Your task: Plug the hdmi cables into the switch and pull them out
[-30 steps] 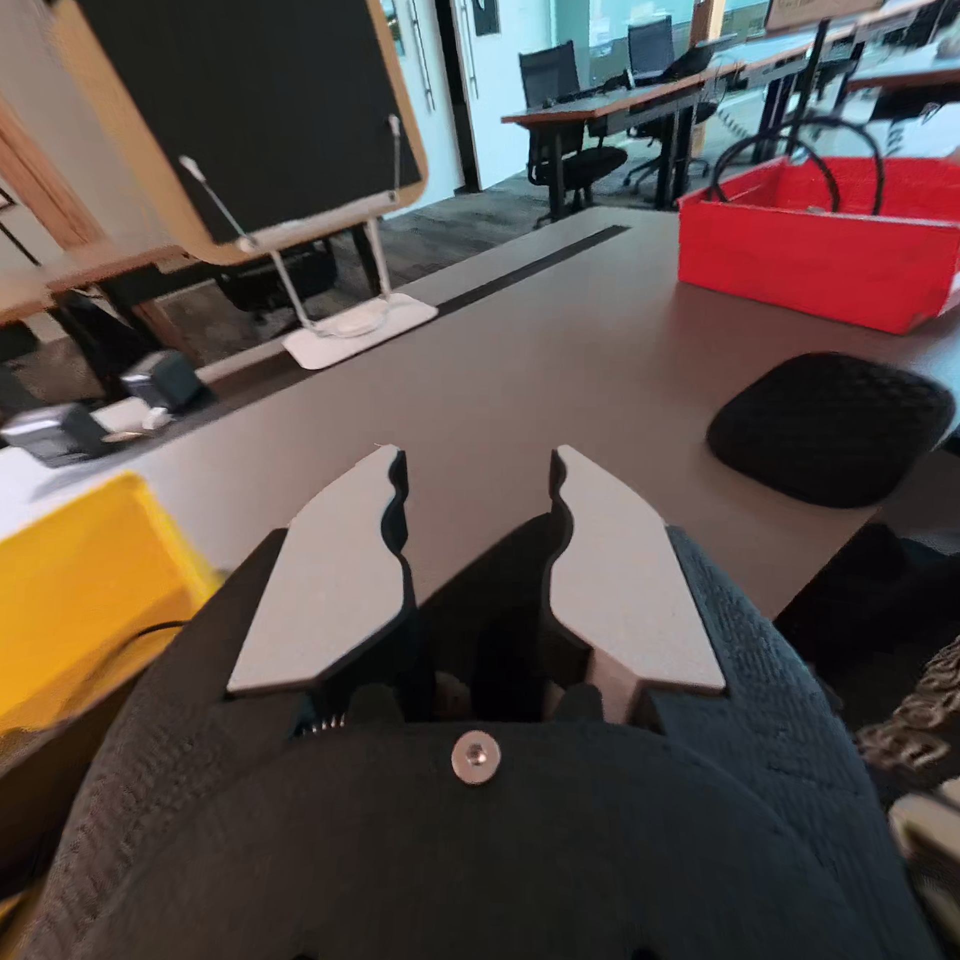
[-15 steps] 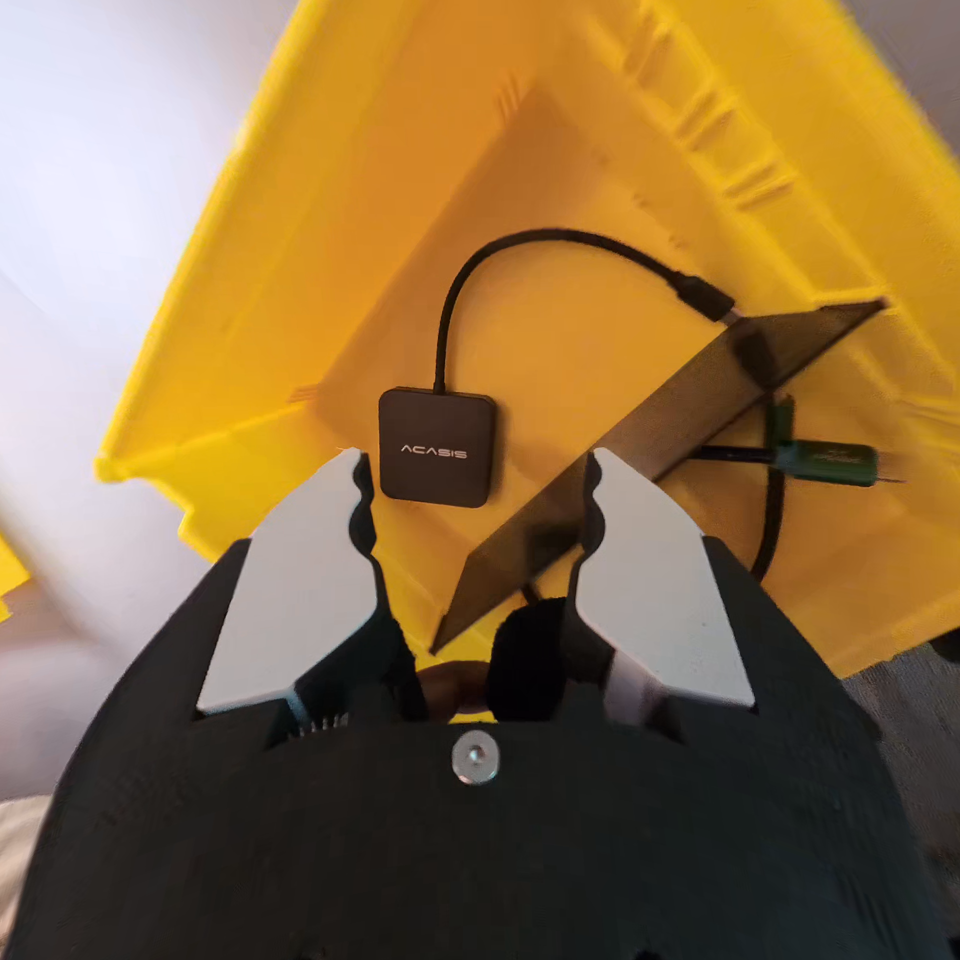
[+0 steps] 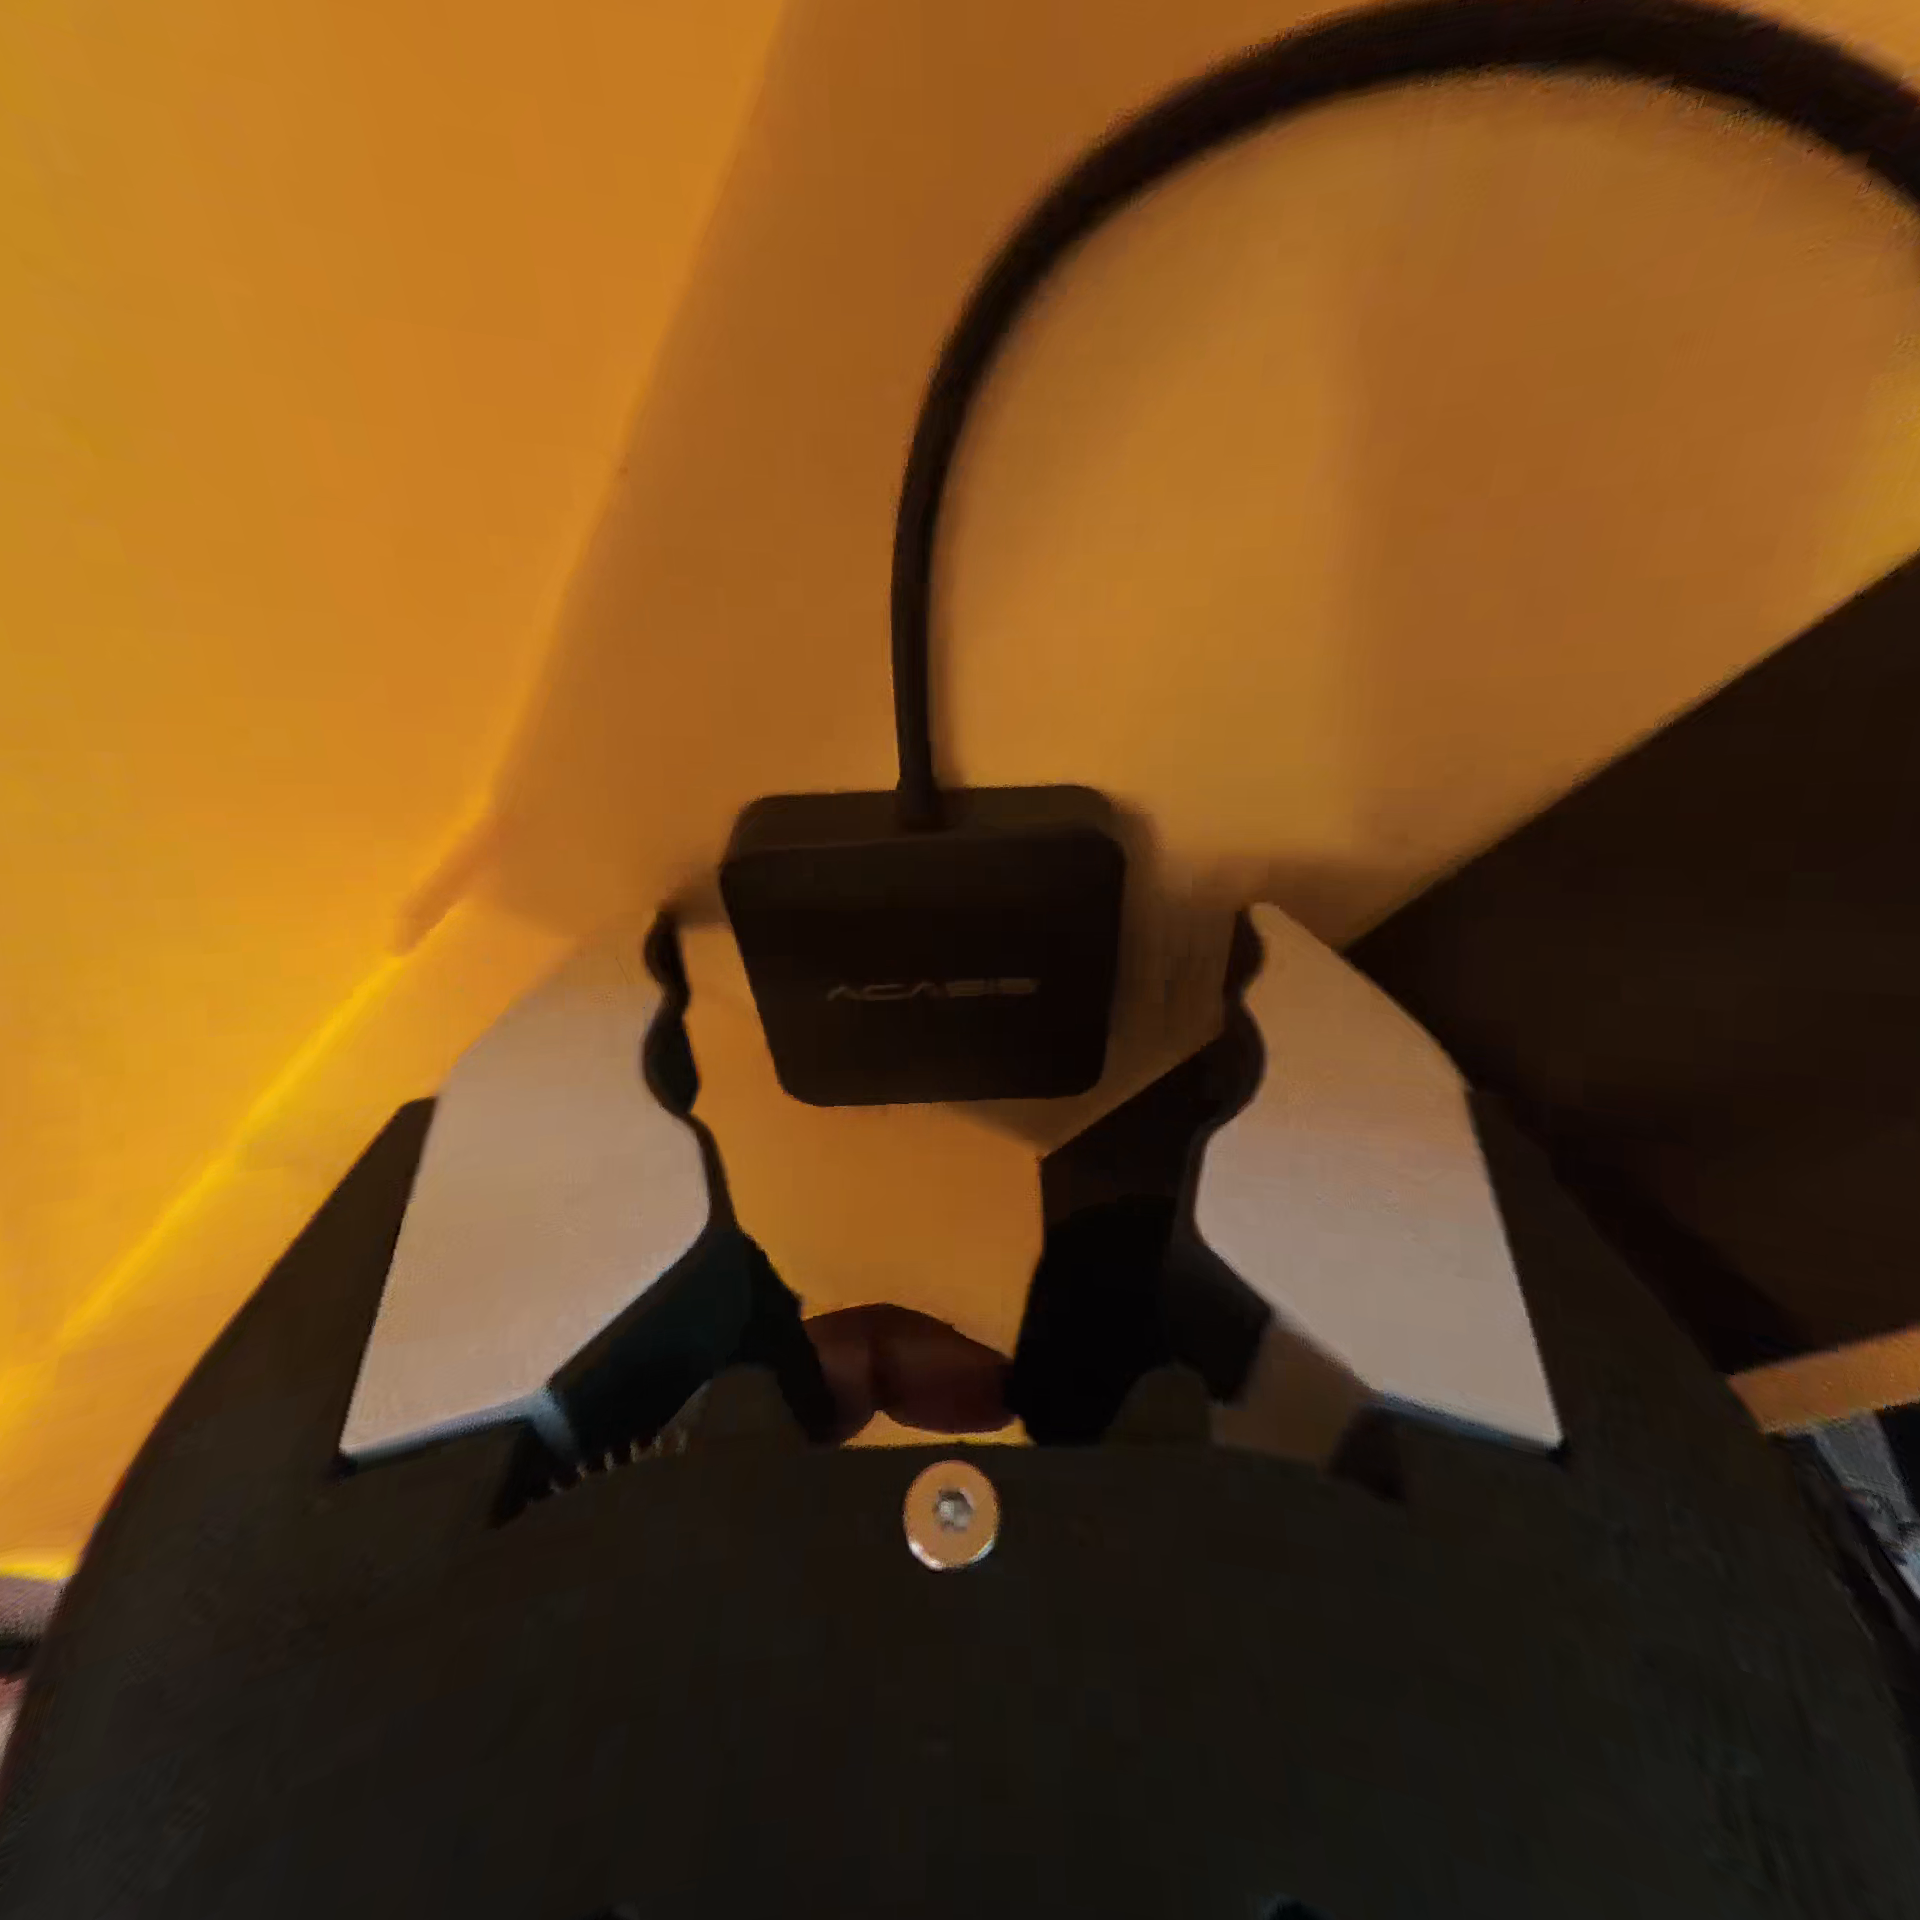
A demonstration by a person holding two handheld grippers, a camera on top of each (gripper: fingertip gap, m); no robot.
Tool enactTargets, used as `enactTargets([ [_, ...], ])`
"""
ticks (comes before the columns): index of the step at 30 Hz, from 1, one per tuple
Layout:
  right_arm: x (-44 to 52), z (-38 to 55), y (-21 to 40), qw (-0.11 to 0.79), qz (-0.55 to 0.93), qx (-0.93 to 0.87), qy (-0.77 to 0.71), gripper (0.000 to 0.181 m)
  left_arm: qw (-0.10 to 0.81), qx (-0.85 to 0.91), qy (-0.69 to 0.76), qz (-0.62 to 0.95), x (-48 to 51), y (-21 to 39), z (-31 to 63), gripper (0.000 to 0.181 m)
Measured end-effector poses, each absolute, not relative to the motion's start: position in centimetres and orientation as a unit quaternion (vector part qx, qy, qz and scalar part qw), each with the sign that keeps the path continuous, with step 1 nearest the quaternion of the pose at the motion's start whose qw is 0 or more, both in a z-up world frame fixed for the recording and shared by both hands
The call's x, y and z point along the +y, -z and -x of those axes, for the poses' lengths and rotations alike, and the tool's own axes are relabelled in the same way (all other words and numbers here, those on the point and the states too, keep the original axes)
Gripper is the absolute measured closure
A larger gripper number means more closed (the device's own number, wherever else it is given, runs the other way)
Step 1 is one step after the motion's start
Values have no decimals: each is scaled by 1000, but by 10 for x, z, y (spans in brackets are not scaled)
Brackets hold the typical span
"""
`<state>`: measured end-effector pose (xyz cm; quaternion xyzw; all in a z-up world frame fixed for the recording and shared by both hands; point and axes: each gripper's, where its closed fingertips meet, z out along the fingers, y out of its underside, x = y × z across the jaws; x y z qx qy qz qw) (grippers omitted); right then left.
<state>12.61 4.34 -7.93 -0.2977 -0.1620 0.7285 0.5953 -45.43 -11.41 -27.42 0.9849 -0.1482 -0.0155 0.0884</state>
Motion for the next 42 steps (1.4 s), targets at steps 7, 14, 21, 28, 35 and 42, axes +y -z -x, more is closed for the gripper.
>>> enactTargets([
  [7, 48, -129, 80, 595, 301, -149, -731, 97, 42, -150, 29, -987, -103, 270, 451, 115],
  [14, 53, -131, 81, 591, 306, -133, -734, 99, -73, -142, 123, -980, -91, 232, 452, 115],
  [21, 44, -118, 85, 627, 321, -185, -686, 102, -438, -65, 327, -835, -60, 81, 412, 115],
  [28, 31, -96, 96, 661, 340, -265, -614, 107, -748, -19, 209, -629, -70, 8, 255, 115],
  [35, 11, -80, 104, 714, 326, -339, -519, 110, -834, 31, -246, -493, -34, 35, 103, 115],
  [42, -15, -59, 118, 772, 271, -435, -376, 120, -694, 111, -517, -488, -1, 94, 11, 115],
])
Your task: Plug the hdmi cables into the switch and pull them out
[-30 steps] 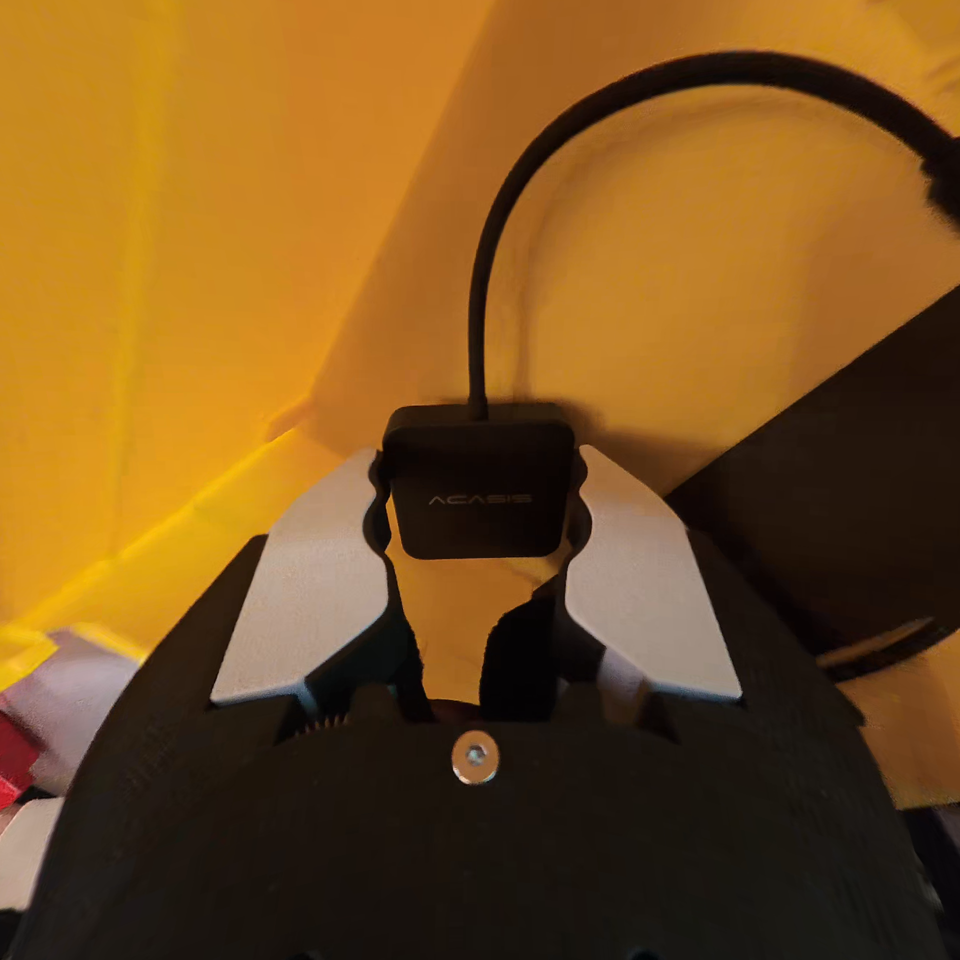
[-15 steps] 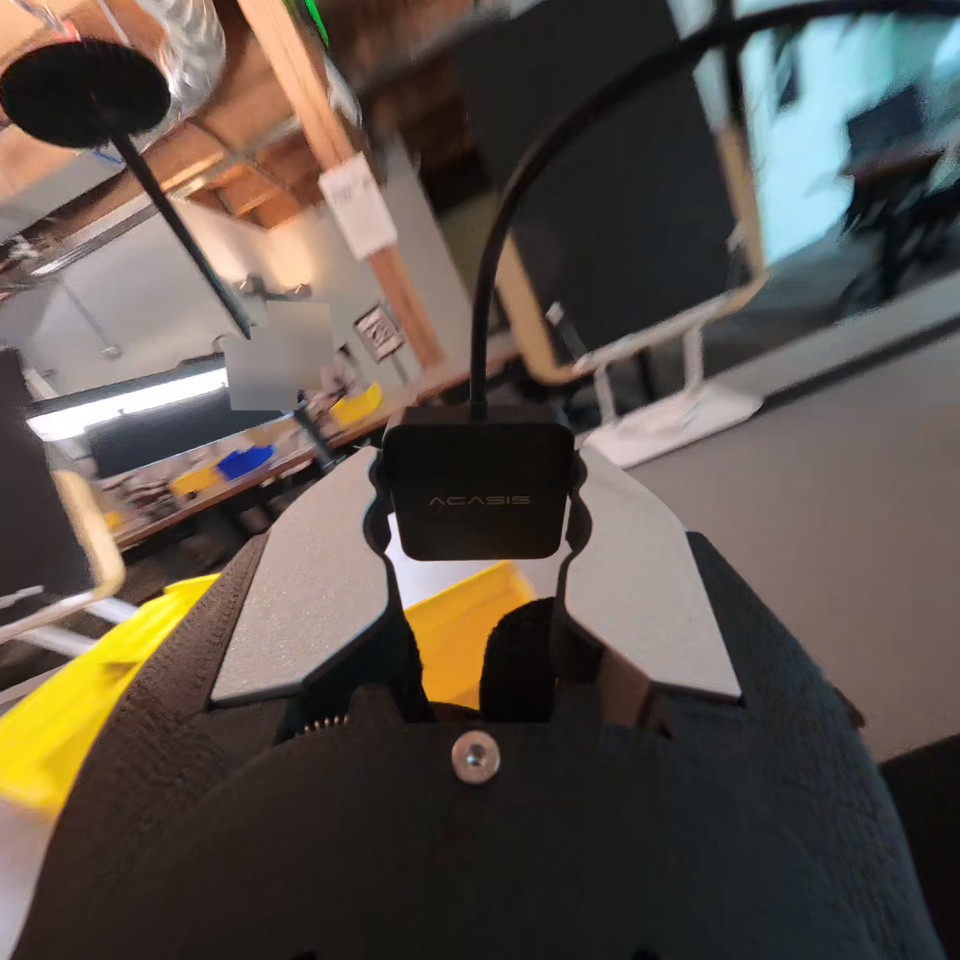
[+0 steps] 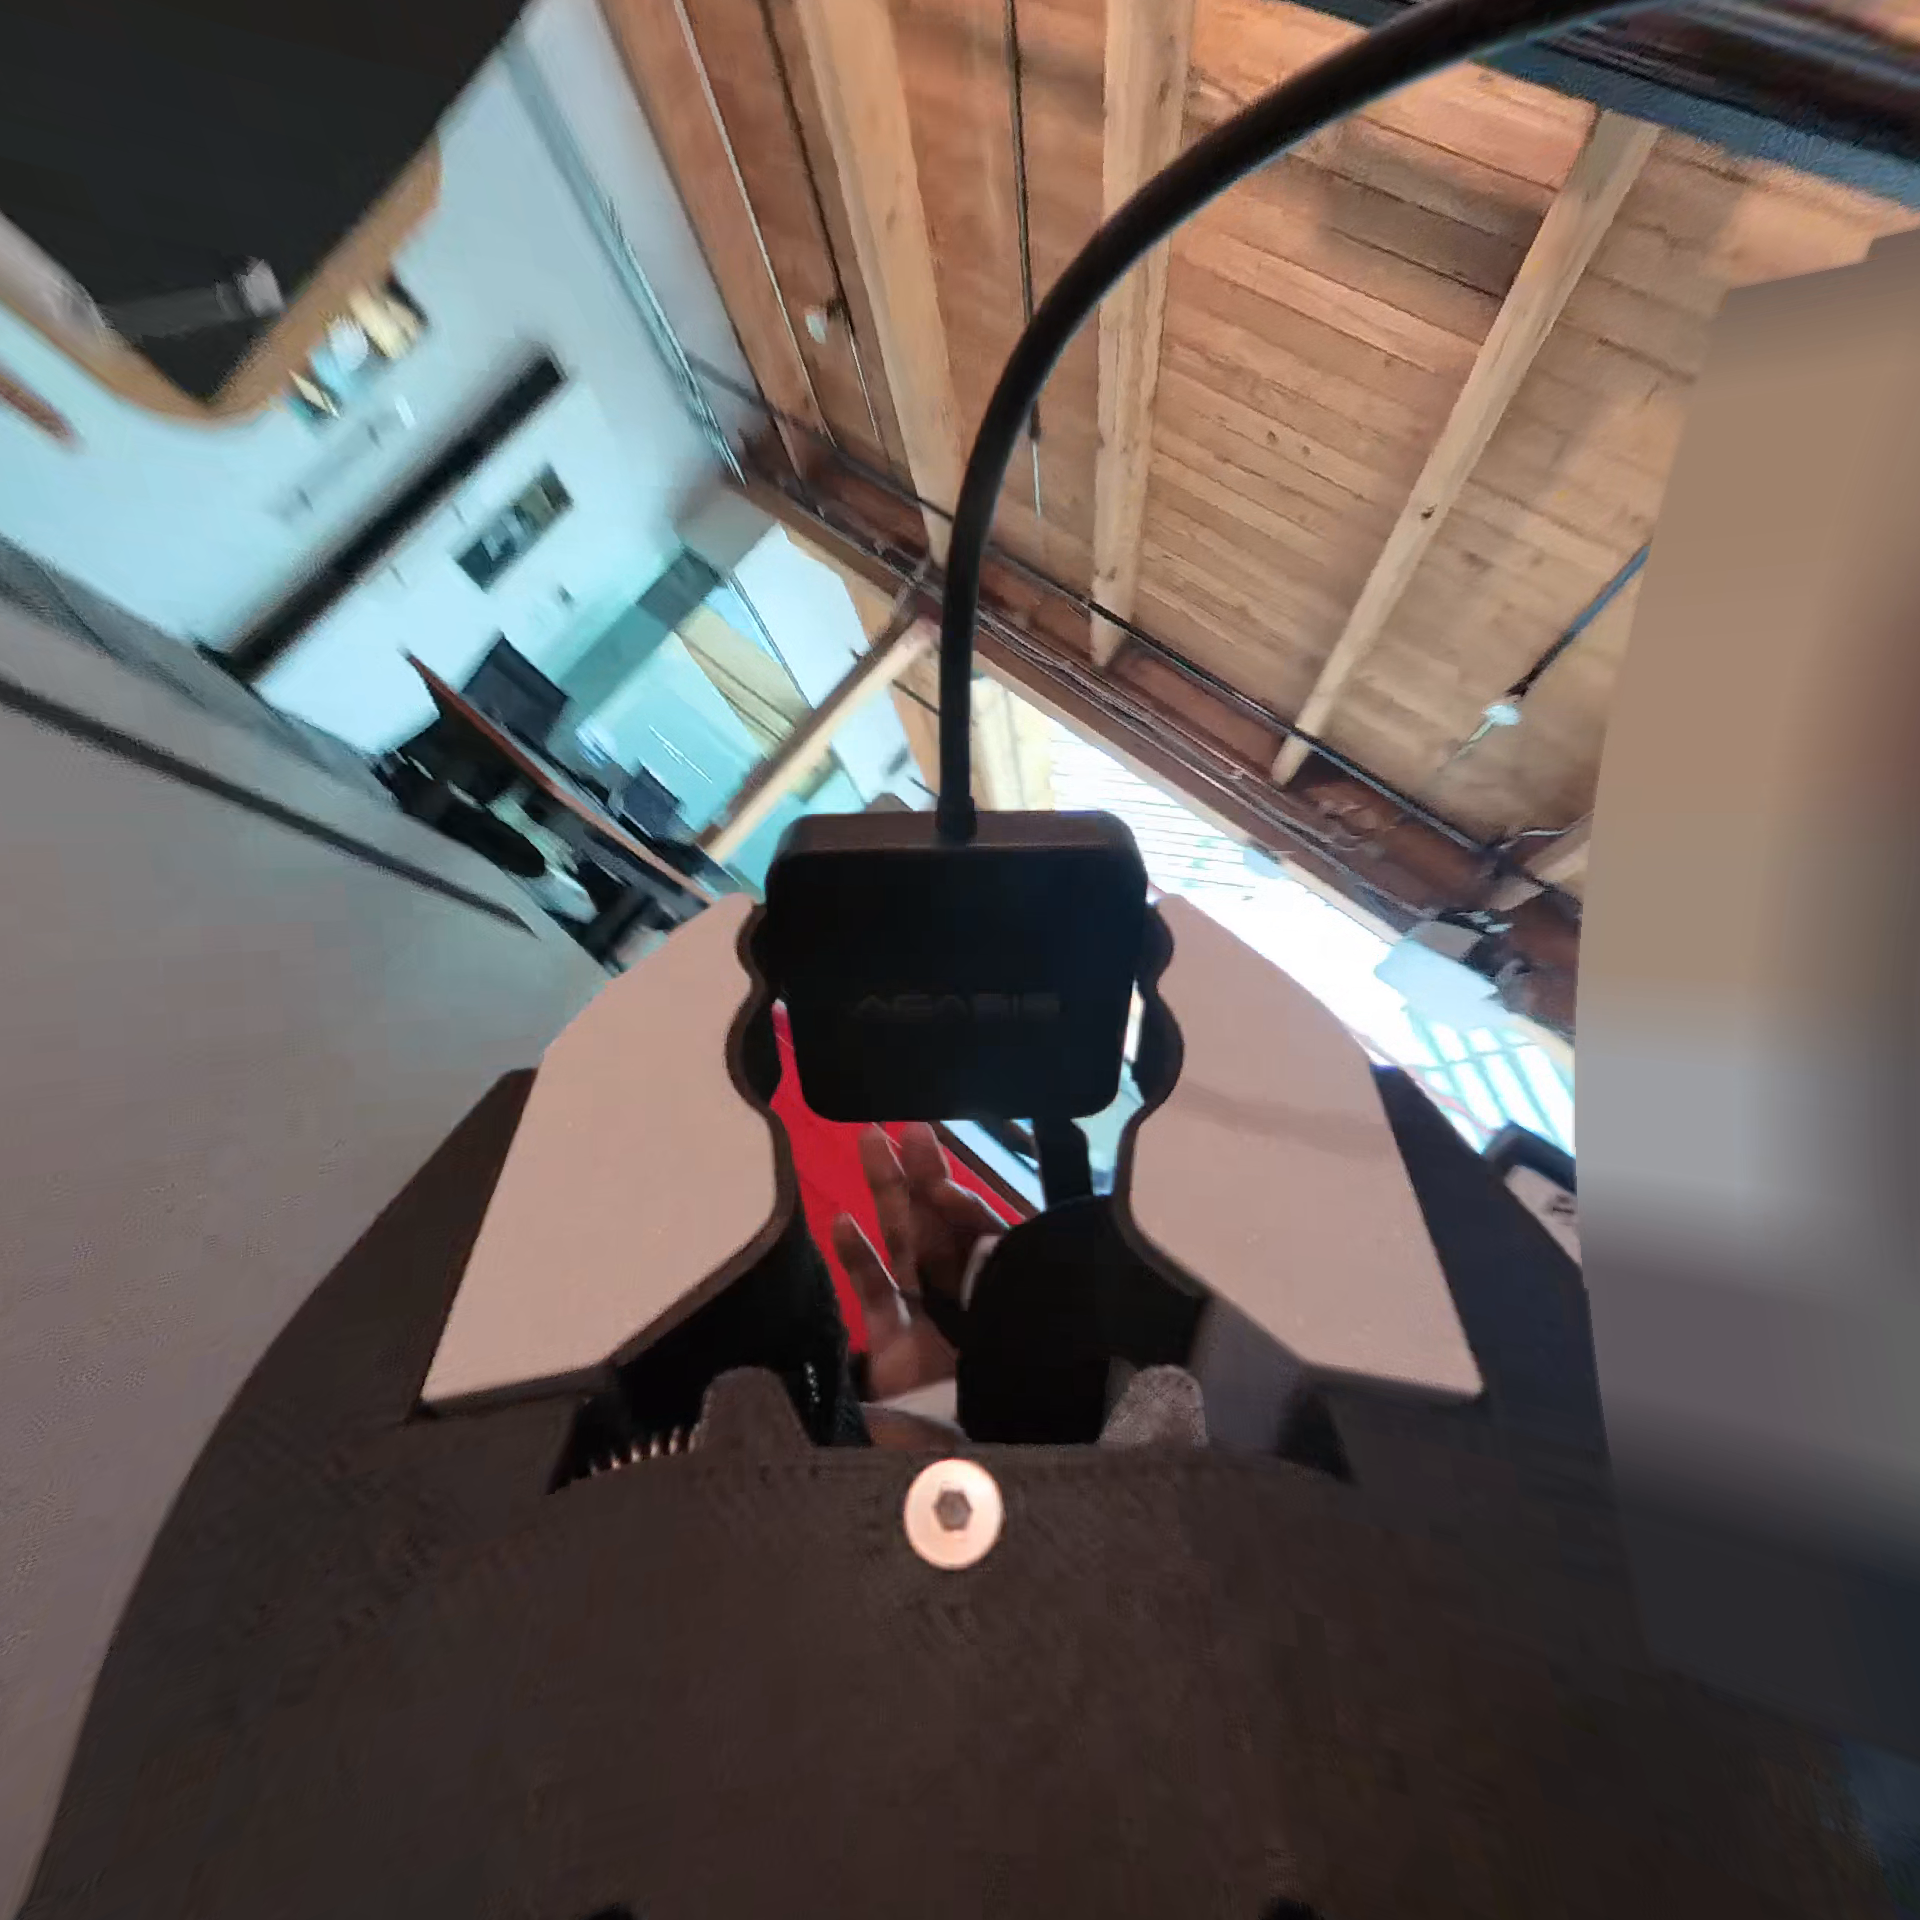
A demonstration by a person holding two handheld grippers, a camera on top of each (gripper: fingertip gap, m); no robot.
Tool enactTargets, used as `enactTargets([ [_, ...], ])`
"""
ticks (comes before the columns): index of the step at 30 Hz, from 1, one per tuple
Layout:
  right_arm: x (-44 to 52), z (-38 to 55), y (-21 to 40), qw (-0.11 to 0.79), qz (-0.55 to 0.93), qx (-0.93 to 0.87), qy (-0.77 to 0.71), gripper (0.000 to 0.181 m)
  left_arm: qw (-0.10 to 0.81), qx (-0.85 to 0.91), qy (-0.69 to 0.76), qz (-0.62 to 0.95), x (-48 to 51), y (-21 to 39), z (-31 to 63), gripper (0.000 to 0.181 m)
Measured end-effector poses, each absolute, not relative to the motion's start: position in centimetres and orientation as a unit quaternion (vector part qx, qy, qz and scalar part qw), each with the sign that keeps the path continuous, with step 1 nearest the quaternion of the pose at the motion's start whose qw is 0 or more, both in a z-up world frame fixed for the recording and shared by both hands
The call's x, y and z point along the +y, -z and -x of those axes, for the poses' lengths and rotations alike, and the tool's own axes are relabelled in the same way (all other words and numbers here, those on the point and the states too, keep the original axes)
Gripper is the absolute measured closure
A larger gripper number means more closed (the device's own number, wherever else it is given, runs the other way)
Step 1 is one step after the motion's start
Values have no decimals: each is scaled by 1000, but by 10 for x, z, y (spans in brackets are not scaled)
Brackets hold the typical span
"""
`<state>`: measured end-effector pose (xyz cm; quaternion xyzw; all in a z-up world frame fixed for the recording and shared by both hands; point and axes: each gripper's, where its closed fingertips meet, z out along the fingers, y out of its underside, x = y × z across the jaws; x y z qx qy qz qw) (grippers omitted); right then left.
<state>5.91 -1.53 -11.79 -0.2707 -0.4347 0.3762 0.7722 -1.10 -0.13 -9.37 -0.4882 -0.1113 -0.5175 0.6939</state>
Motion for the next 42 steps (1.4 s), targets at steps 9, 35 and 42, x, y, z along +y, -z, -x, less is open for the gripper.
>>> enactTargets([
  [9, -17, -46, 130, 804, 259, -473, -249, 166, 573, -104, 645, 495, -5, 126, -53, 114],
  [35, 34, -116, 89, 758, 354, -360, -412, 67, 761, 48, 255, 594, -23, 135, 39, 58],
  [42, 31, -152, 67, 867, 252, -171, -394, 94, 749, 89, 243, 610, -23, 139, 25, 51],
])
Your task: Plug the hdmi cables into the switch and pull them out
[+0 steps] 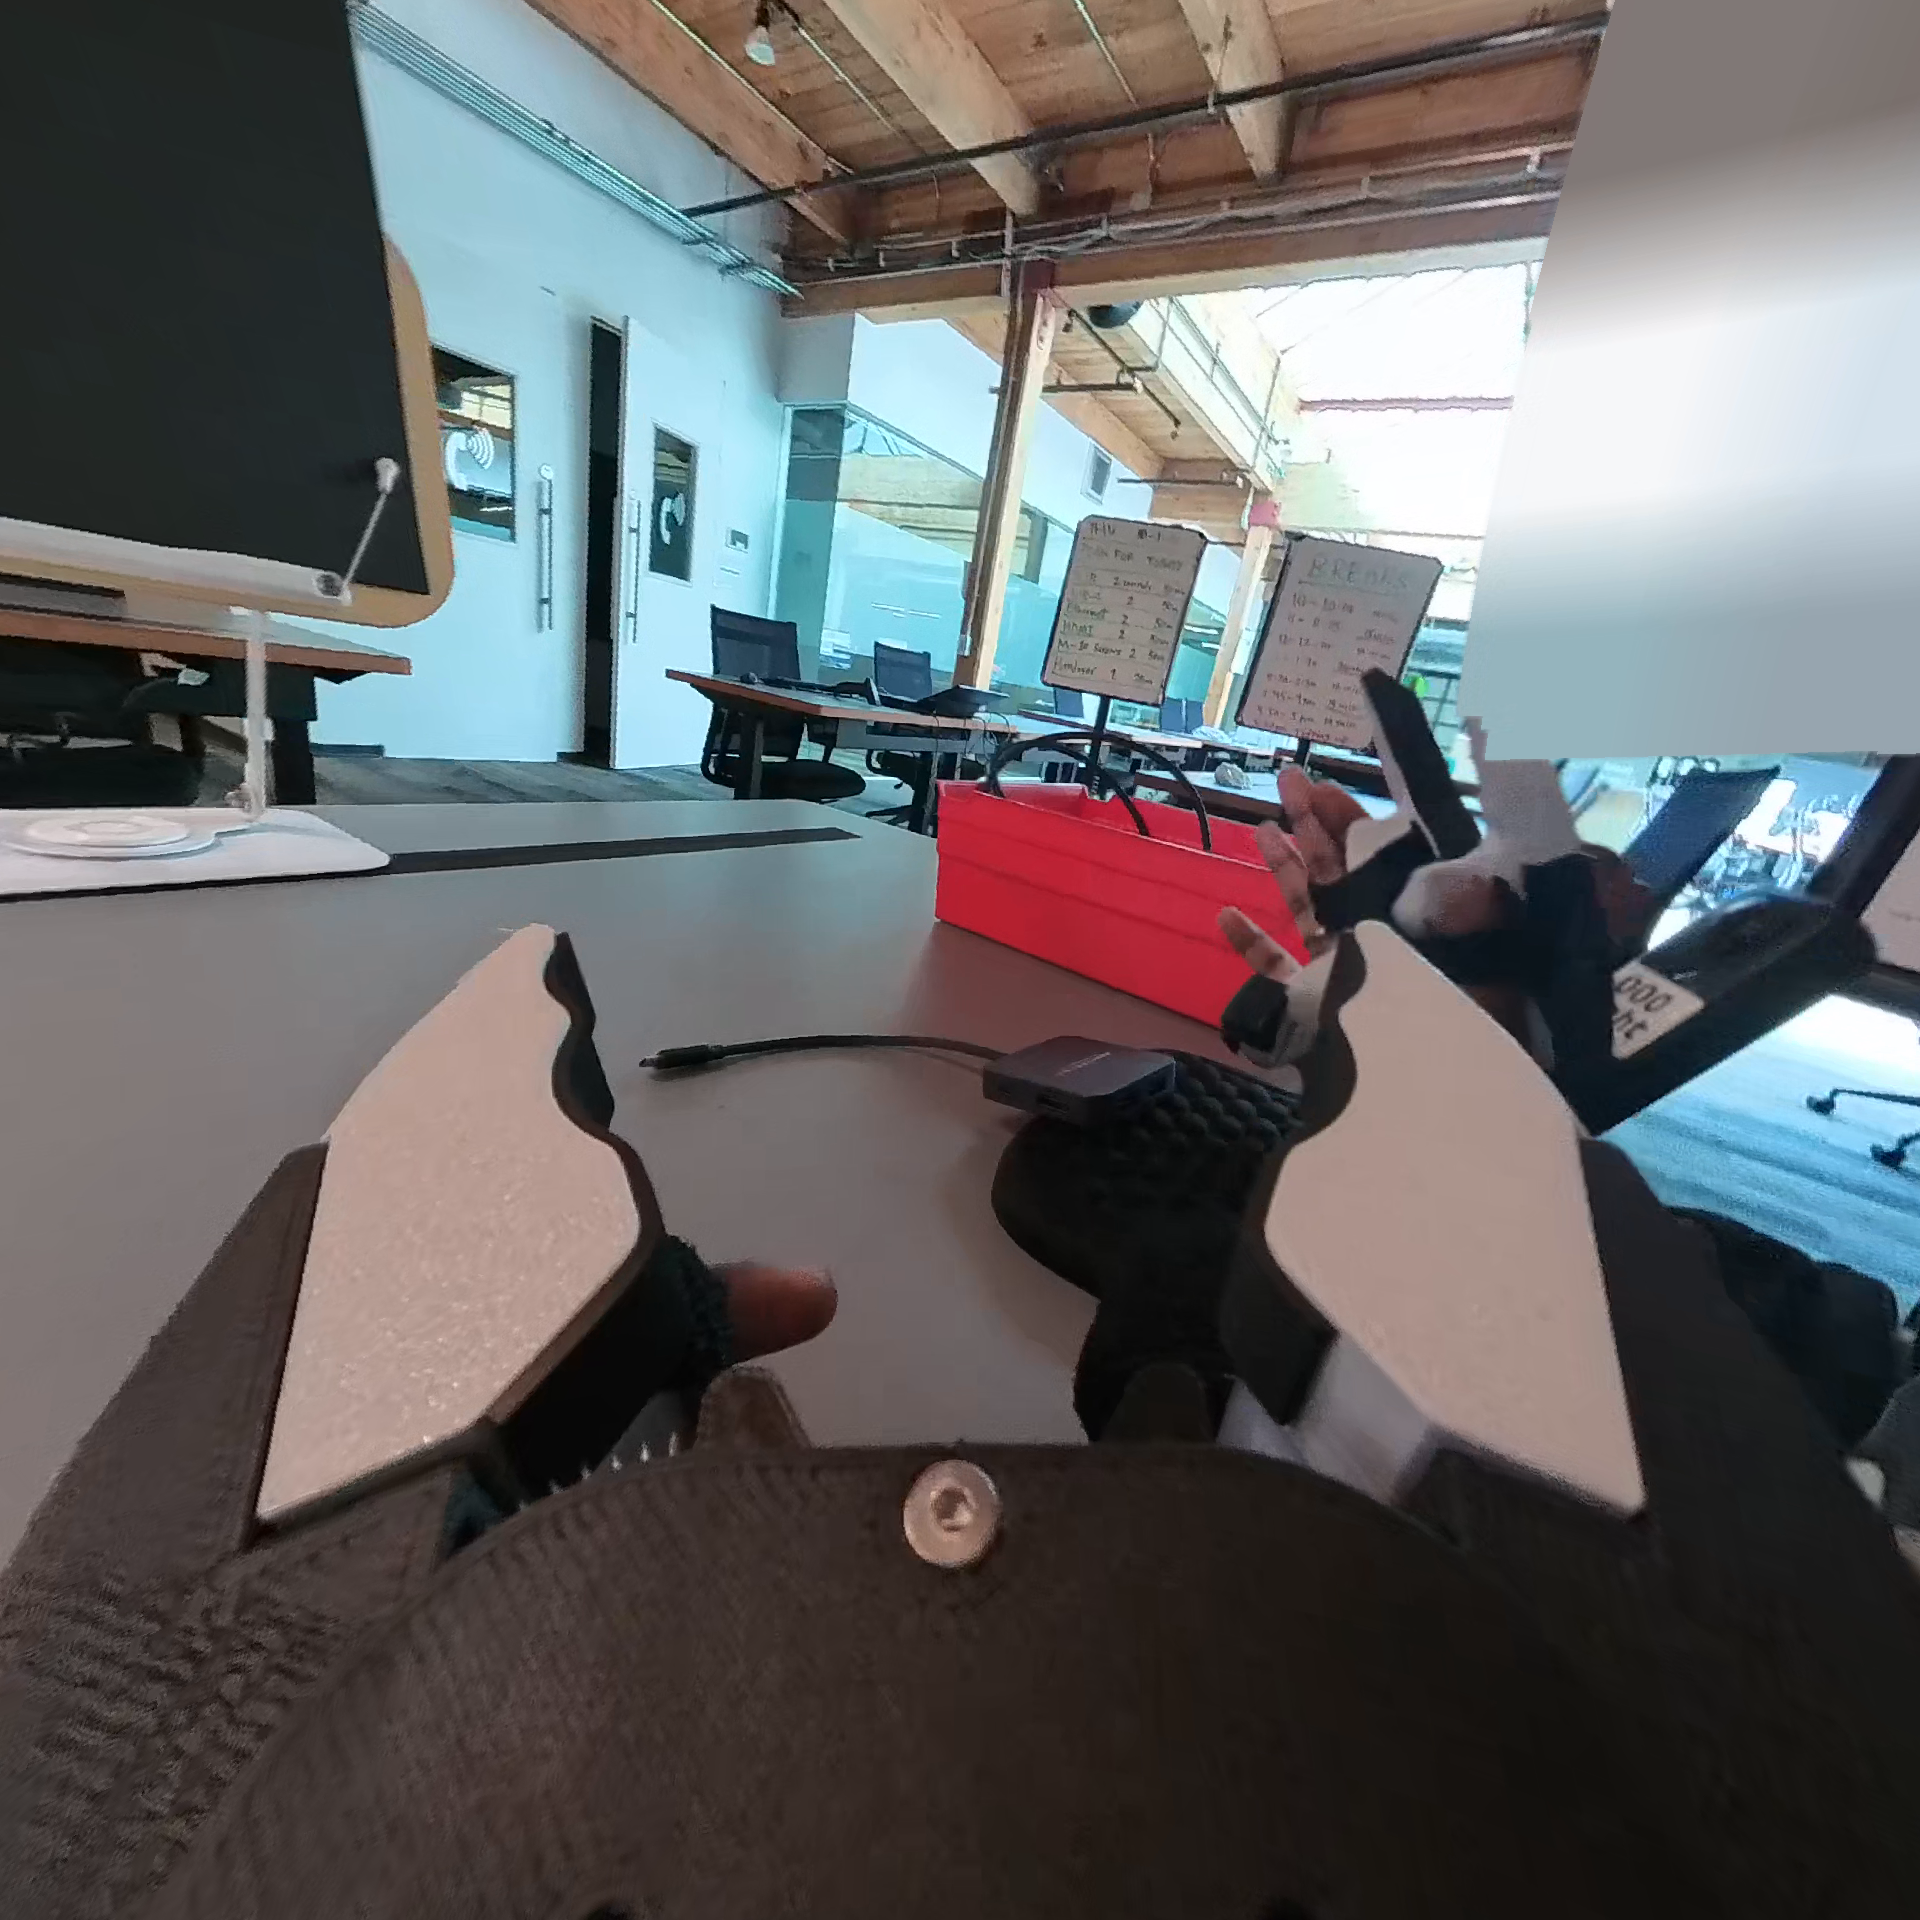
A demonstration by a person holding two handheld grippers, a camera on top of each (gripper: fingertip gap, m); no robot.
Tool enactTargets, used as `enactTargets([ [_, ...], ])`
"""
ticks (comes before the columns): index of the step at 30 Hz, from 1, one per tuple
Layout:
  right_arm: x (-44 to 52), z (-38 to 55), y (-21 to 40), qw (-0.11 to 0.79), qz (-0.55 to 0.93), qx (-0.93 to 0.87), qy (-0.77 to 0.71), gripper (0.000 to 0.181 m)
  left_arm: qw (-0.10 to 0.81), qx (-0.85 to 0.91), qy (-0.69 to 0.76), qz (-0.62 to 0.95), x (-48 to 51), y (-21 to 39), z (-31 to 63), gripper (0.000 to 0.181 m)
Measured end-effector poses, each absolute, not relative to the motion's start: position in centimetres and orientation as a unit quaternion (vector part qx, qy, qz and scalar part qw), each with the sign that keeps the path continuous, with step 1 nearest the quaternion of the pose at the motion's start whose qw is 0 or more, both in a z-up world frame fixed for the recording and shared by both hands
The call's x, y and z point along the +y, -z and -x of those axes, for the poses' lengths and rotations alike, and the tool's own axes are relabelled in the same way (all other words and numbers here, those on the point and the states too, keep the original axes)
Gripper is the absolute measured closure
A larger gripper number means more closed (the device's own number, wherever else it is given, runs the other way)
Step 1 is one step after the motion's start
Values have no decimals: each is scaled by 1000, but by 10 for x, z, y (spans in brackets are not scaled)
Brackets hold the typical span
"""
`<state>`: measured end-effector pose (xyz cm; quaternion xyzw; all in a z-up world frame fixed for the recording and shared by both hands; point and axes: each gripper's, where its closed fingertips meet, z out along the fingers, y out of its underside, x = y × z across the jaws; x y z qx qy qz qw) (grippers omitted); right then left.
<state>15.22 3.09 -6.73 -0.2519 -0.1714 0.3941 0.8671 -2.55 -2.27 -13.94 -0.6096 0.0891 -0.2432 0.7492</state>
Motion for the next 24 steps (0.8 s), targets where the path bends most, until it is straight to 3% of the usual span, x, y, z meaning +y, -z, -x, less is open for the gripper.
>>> enactTargets([
  [6, 42, -126, 82, 872, 299, -228, -312, 106, 737, 139, 267, 605, -29, 142, 9, 53],
  [10, 61, -122, 91, 859, 348, -229, -296, 111, 754, 151, 323, 552, -44, 133, 6, 96],
  [15, 70, -125, 93, 852, 367, -213, -306, 111, 766, 173, 309, 536, -57, 119, 4, 105],
  [21, 75, -125, 96, 843, 381, -208, -319, 112, 813, 212, 157, 518, -120, 42, 56, 121],
  [24, 75, -124, 96, 841, 383, -210, -317, 112, 731, 200, 0, 652, -138, 61, 129, 123],
])
